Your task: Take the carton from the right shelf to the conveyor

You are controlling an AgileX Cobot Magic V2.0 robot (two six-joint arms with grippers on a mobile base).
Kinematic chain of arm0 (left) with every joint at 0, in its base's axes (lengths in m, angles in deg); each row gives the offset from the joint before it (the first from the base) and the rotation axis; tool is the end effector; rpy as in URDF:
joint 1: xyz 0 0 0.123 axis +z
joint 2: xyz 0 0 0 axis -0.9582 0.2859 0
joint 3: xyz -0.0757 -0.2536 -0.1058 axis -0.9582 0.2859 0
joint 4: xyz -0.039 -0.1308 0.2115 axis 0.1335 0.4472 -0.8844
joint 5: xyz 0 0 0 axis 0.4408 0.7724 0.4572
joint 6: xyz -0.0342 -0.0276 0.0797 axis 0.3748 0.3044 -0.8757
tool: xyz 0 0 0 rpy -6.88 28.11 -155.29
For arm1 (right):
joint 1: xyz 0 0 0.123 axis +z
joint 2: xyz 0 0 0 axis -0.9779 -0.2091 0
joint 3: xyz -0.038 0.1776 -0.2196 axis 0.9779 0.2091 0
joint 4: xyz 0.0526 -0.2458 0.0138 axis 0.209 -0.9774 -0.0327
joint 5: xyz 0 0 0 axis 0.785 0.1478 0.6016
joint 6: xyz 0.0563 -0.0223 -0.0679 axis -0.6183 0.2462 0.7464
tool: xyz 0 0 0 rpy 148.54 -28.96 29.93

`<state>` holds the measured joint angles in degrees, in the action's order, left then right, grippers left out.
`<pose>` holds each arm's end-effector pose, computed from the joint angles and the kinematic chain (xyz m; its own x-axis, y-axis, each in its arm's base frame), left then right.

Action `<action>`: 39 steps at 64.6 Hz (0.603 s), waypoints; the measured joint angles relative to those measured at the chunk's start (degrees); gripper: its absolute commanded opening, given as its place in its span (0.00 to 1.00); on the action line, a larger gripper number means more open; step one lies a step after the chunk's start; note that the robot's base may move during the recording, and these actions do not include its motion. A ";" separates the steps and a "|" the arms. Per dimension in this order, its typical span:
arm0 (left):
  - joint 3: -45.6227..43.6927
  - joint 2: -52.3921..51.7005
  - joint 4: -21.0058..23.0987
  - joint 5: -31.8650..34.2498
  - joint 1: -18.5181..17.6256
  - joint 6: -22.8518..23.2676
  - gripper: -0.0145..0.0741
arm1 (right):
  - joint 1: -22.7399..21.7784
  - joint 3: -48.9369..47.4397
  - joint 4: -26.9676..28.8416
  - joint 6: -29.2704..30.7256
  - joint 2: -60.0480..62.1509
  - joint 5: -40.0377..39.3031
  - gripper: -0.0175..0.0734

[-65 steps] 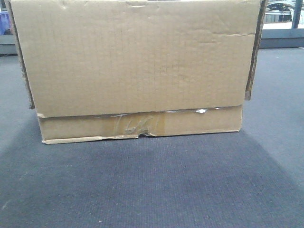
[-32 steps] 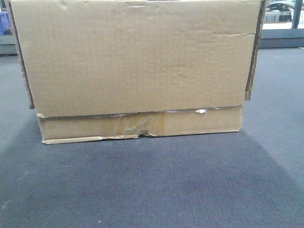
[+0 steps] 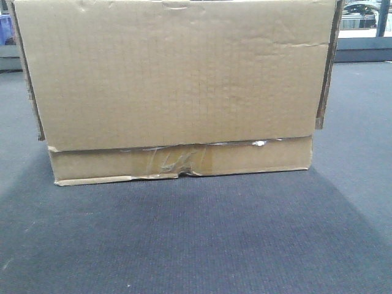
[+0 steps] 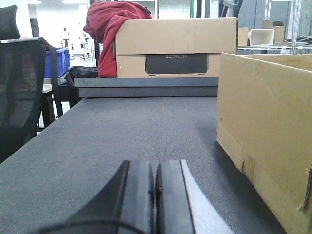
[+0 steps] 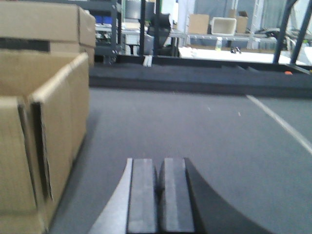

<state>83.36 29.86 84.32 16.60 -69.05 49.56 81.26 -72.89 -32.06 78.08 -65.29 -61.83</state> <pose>0.0565 0.0043 0.2130 0.0839 0.0602 -0.9947 -0.0811 0.9953 0.0534 0.0627 0.0044 0.2443 0.0151 -0.0192 -0.9997 -0.0653 0.9977 -0.0202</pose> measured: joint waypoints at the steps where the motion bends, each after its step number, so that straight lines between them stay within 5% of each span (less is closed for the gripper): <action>1: 0.00 0.00 0.00 0.00 0.00 0.00 0.18 | -0.14 0.82 -0.02 0.10 0.62 -0.25 0.12; 10: 0.00 0.00 0.00 0.10 0.00 0.00 0.18 | -0.22 7.36 0.12 0.10 6.03 -1.69 0.12; 39: 0.00 0.00 0.00 0.21 0.00 0.00 0.18 | -0.22 7.81 0.12 0.10 6.60 -1.69 0.12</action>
<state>83.36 29.86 84.32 16.82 -69.05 49.56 81.04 -65.09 -31.94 78.18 -58.68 -63.52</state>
